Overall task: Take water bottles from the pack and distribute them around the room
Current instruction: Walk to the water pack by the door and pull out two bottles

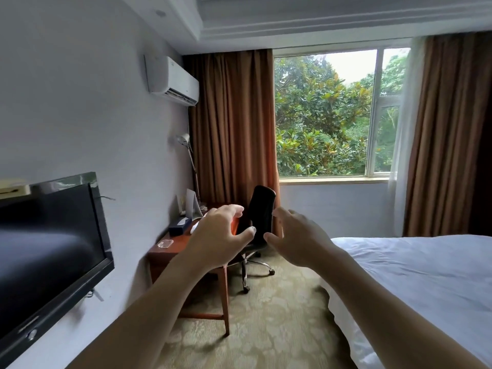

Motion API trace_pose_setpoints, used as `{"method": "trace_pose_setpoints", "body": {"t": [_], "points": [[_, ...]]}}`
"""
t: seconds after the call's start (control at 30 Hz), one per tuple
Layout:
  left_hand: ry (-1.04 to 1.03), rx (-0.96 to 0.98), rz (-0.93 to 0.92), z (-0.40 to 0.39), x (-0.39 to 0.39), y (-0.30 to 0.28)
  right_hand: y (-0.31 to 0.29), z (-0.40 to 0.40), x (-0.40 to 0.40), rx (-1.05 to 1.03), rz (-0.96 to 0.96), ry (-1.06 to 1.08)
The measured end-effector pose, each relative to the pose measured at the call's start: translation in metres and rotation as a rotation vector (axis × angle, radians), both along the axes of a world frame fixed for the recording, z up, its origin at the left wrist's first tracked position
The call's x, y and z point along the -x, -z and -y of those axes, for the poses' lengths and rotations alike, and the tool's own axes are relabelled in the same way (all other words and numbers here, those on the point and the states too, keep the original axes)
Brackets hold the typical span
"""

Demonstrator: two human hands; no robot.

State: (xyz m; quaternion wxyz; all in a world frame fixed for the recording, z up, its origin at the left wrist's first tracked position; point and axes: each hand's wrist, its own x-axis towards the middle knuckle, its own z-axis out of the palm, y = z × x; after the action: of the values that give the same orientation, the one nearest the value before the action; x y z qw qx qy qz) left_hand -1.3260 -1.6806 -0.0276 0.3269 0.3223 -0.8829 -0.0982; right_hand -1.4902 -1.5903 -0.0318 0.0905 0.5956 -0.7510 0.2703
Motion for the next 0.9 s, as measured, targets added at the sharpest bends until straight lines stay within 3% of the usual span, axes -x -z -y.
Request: {"method": "trace_pose_setpoints", "body": {"t": [0.4, 0.57, 0.9], "points": [[0.042, -0.006, -0.031, 0.259, 0.097, 0.001, -0.012, 0.249, 0.081, 0.022, -0.022, 0.053], [-0.037, -0.039, -0.046, 0.331, 0.087, -0.002, -0.015, 0.337, 0.079, 0.029, -0.021, -0.035], [-0.385, -0.030, -0.041, 0.448, 0.027, 0.014, 0.003, 0.521, 0.038, -0.037, -0.036, -0.331]]}}
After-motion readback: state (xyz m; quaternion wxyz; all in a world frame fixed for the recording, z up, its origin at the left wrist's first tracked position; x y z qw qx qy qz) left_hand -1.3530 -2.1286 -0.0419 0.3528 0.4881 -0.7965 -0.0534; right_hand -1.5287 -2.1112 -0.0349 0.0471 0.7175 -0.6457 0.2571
